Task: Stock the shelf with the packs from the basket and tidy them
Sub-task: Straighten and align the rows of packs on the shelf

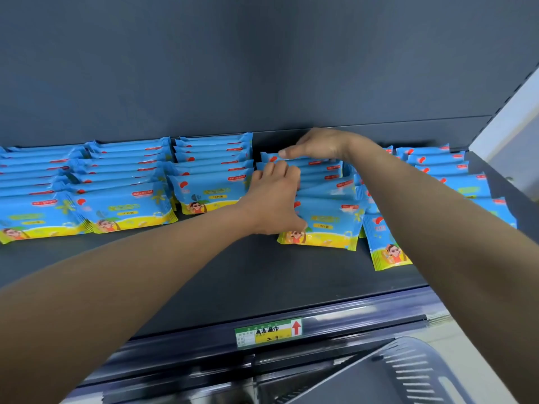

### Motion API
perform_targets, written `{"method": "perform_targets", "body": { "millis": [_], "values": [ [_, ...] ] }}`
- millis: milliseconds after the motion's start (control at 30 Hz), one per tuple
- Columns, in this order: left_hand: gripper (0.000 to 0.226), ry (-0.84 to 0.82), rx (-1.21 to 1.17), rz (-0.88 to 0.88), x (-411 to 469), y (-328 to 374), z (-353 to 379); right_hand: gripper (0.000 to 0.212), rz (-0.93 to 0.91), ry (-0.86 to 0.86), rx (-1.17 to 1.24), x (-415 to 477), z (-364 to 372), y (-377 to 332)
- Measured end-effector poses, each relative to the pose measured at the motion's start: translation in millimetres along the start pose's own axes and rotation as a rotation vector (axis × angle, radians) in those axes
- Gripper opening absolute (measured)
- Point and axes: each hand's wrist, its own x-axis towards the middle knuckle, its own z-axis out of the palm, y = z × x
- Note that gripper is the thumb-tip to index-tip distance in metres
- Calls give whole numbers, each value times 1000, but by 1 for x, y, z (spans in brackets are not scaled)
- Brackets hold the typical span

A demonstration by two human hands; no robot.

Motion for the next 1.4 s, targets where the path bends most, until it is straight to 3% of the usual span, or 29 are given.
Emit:
{"method": "perform_targets", "body": {
  "millis": [167,333,533,667,767,1033,1200,1400],
  "values": [
    [49,161,76,-14,9,1,3,37,-82,165,277,-2,-11,-3],
    [66,172,147,-48,19,-2,5,25,-116,349,426,-7,-12,10],
    [67,170,207,-71,24,-2,5,30,-4,487,490,-17,-7,27],
    [65,189,220,-115,25,-2,5,29,43,400,622,-20,2,31],
    [70,185,225,-135,27,-4,7,26,46,314,849,-19,10,26],
    [88,138,295,-84,29,-13,9,38,173,349,1108,-15,8,19],
    [83,185,376,-77,29,-11,12,39,111,308,1115,-13,4,19],
    [85,180,373,-130,31,-13,14,39,119,386,1110,-13,5,18]
  ]
}}
